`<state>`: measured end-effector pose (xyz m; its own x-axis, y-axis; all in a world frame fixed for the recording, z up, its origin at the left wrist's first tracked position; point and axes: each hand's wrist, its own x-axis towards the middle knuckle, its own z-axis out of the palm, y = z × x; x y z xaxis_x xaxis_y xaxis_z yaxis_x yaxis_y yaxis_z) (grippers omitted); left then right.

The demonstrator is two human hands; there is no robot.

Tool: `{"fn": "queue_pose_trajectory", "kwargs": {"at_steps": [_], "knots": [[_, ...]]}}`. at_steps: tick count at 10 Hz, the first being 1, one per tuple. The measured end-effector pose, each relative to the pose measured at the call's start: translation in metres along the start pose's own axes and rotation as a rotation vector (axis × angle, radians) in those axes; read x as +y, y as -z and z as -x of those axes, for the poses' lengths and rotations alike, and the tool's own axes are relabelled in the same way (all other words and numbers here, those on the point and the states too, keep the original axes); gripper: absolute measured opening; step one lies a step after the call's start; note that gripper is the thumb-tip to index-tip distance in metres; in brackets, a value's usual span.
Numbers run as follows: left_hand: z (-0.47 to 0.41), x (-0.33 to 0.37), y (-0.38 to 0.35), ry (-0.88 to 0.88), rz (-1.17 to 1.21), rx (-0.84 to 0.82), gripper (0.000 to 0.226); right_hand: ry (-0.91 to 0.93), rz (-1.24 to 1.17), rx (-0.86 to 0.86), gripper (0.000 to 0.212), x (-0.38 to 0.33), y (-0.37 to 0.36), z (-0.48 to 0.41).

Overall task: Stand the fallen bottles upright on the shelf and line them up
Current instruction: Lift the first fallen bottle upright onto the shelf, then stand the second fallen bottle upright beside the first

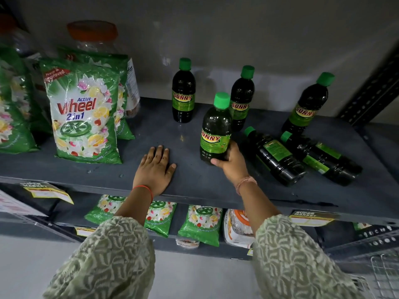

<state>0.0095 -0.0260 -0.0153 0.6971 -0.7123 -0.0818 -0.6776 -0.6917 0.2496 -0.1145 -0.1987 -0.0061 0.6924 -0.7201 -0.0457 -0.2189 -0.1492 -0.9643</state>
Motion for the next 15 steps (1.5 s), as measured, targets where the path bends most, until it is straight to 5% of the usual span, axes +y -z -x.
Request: {"fn": "queue_pose_trajectory", "kwargs": {"at_steps": [1, 2, 3, 4, 9, 13, 14, 15], "knots": [[0.000, 0.000, 0.000, -0.003, -0.001, 0.006, 0.060, -0.021, -0.056, -0.169, 0.065, -0.002, 0.009, -0.002], [0.000, 0.000, 0.000, -0.005, -0.008, 0.005, 0.061, 0.014, -0.024, -0.115, 0.100, -0.005, 0.000, -0.003], [0.000, -0.001, 0.000, -0.007, -0.010, 0.003, 0.060, 0.055, 0.070, 0.111, 0.090, -0.006, -0.014, -0.002], [0.000, -0.001, 0.000, -0.010, -0.013, 0.002, 0.060, 0.039, 0.051, 0.118, 0.067, -0.011, -0.010, 0.006], [0.004, 0.005, 0.002, -0.005, -0.015, -0.042, 0.058, 0.074, 0.207, 0.058, 0.061, -0.003, 0.001, 0.096], [0.012, 0.023, -0.001, -0.023, -0.012, -0.050, 0.055, 0.053, 0.208, 0.027, 0.070, -0.005, 0.004, 0.099], [0.011, 0.031, -0.004, -0.053, -0.004, -0.052, 0.055, 0.063, 0.158, 0.040, 0.100, -0.007, 0.012, 0.108], [0.011, 0.033, -0.006, -0.041, -0.005, -0.036, 0.055, 0.226, 0.442, 0.280, 0.104, -0.022, 0.051, 0.098]]}}
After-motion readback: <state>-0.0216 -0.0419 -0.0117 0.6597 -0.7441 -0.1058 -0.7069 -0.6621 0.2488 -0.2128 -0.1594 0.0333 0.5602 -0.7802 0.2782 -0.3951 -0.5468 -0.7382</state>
